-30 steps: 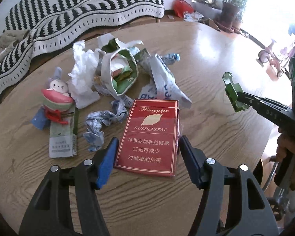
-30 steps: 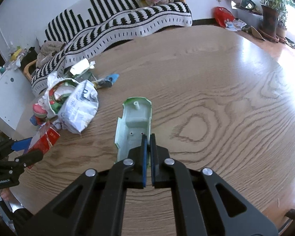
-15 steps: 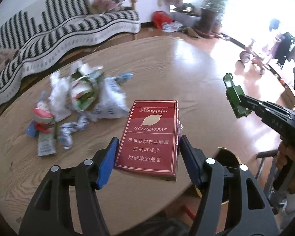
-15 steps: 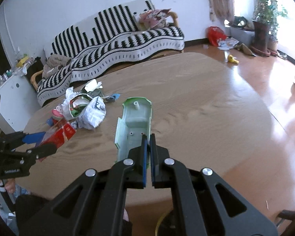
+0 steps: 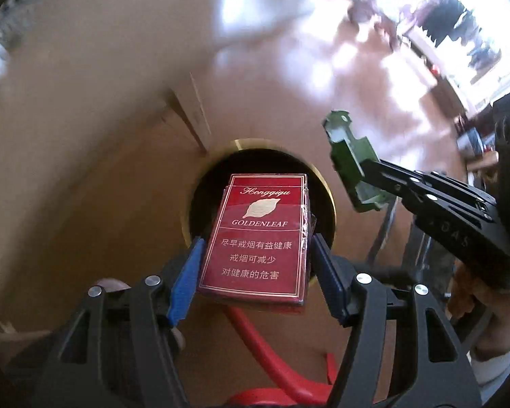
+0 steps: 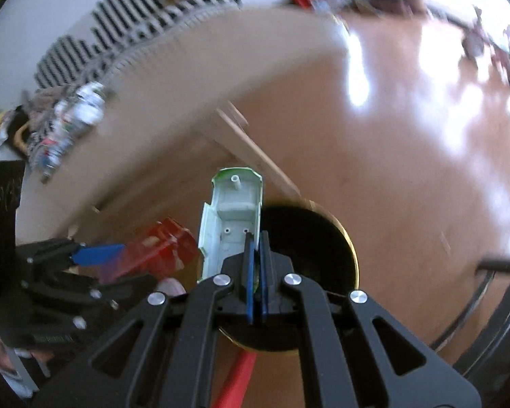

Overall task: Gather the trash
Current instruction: 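Carry the red pack and green piece with both grippers over the bin, then open both grippers to drop the pack and green piece into the bin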

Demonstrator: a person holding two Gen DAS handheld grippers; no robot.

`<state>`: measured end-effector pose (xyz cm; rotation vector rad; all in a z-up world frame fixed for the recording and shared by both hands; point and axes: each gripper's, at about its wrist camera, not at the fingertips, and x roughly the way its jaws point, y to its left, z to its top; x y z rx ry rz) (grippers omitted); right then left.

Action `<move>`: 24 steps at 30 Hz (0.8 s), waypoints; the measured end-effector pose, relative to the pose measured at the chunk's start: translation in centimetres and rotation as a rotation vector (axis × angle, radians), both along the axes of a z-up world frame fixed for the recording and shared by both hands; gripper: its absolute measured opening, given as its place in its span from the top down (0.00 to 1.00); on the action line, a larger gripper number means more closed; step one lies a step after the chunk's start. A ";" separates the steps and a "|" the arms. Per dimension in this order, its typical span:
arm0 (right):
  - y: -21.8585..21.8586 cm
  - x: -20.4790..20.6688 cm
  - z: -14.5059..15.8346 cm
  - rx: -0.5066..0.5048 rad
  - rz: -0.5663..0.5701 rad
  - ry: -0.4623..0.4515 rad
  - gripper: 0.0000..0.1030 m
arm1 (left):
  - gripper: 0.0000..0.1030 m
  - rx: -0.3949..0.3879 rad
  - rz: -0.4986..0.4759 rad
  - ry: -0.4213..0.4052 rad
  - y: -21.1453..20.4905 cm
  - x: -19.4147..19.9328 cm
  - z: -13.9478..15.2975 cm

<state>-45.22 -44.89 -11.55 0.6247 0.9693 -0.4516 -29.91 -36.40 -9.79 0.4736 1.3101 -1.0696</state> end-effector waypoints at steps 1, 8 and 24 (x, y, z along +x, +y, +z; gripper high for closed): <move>0.0 -0.3 -0.6 0.009 -0.006 0.010 0.96 | 0.40 0.018 -0.015 0.006 -0.6 -0.7 -1.1; -0.2 -1.2 -1.5 0.016 -0.010 0.028 0.96 | 0.40 0.049 -0.054 0.016 -2.2 -1.9 -2.8; -2.7 -0.1 1.4 -0.057 -0.070 -0.074 0.06 | 0.06 -0.024 -0.018 -0.082 1.0 0.2 1.5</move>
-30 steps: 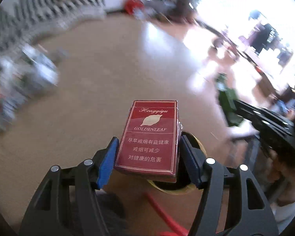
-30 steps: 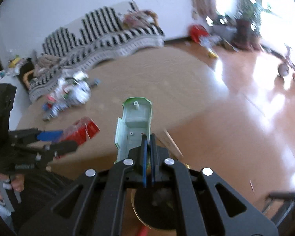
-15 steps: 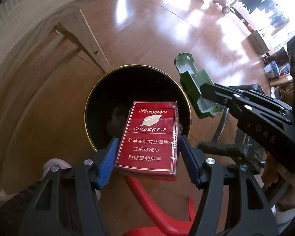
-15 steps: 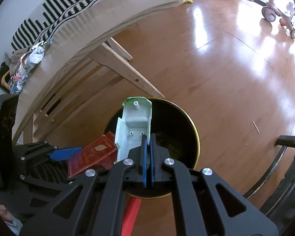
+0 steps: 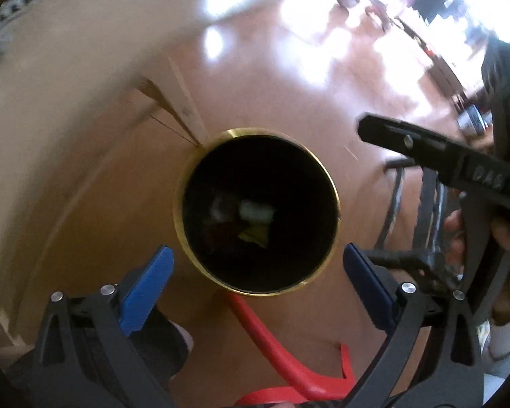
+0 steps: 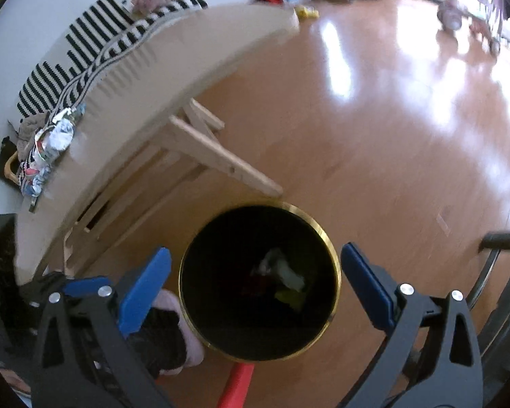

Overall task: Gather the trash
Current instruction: 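Open both grippers to drop the pack and green piece into the bin, then grasp the white printed bag with the right gripper while the left gripper grasps a green cigarette pack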

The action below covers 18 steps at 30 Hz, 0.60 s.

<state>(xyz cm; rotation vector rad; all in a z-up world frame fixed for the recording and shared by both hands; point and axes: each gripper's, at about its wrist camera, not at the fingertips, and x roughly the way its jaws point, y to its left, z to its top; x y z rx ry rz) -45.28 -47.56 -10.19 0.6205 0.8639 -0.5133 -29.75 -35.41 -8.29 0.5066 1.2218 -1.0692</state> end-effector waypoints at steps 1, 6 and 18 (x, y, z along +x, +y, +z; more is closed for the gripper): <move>0.4 0.5 0.7 -0.038 0.014 -0.012 0.06 | 0.06 -0.029 0.027 -0.017 0.9 0.7 1.4; 3.1 5.2 3.3 -0.112 0.144 -0.093 0.06 | 0.06 -0.158 0.299 -0.193 8.9 7.2 8.5; 11.5 24.0 7.6 -0.186 0.417 -0.189 0.06 | 0.06 0.014 0.885 -0.332 28.1 26.3 8.2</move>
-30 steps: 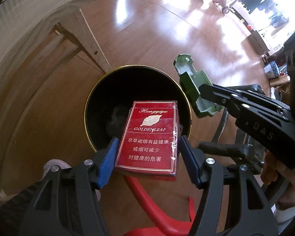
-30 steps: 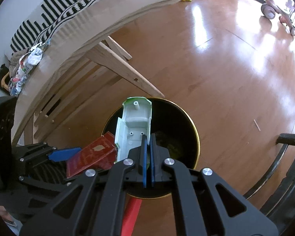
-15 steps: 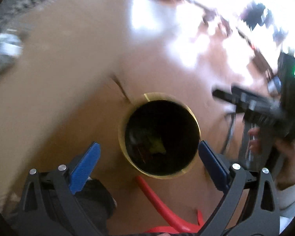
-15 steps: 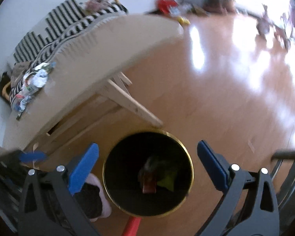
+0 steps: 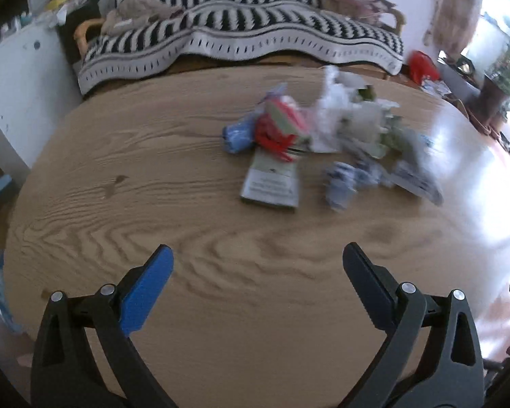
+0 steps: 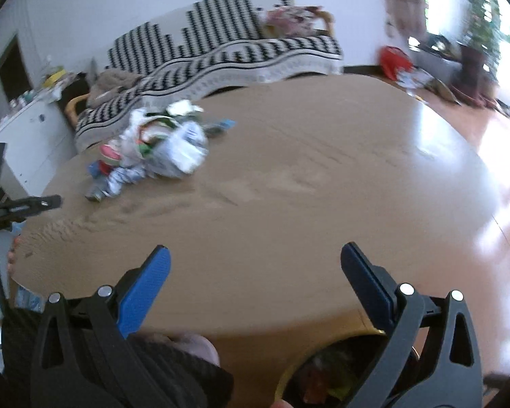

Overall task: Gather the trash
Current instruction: 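Grasp the white printed bag with the right gripper while the left gripper grasps a green cigarette pack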

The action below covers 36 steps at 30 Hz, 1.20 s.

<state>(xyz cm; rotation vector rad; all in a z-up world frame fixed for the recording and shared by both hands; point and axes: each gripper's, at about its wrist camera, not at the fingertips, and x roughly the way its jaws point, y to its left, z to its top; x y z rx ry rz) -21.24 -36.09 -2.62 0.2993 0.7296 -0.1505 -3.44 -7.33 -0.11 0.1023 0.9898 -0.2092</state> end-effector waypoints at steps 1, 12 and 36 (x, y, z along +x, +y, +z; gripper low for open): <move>0.6 1.5 0.3 -0.006 0.018 -0.004 0.06 | 0.06 -0.003 0.003 0.014 0.1 1.3 -0.7; 2.8 18.2 -0.8 0.009 -0.046 0.085 0.06 | 0.06 -0.025 -0.016 0.058 -1.4 8.8 -5.5; 3.1 21.4 -5.8 0.065 -0.140 0.126 0.06 | 0.06 0.019 -0.054 -0.037 -1.6 10.5 -6.3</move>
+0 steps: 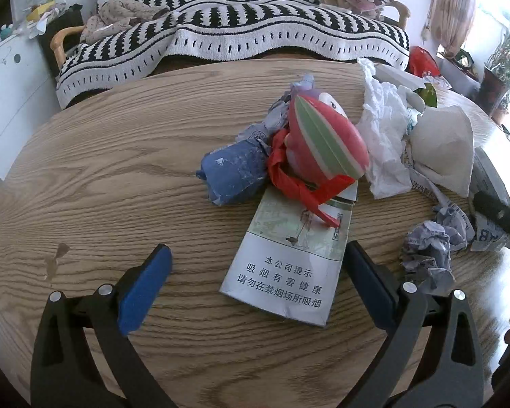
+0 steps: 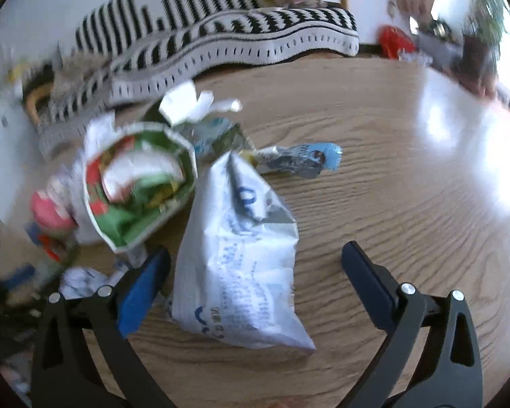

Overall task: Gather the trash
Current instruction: 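Grasp the white printed bag with the right gripper while the left gripper grasps a green cigarette pack, then carry the white bag and green pack with both grippers toward the bin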

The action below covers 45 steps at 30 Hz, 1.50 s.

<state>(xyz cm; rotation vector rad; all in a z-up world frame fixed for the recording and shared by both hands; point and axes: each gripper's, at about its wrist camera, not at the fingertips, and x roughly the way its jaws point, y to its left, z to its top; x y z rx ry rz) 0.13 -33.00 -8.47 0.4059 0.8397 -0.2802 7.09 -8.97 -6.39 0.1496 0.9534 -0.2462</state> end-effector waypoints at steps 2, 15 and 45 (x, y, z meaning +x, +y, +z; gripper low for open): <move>-0.1 -0.2 0.3 -0.025 -0.007 0.006 0.23 | 0.06 0.004 -0.010 0.008 0.0 -0.1 0.2; 1.0 -4.6 4.7 -0.082 -0.054 -0.154 0.70 | 0.42 -0.130 -0.046 -0.026 0.5 -3.3 4.3; 3.6 -5.4 5.8 -0.131 -0.022 -0.162 0.70 | 0.43 -0.232 -0.089 -0.092 3.6 -6.9 7.3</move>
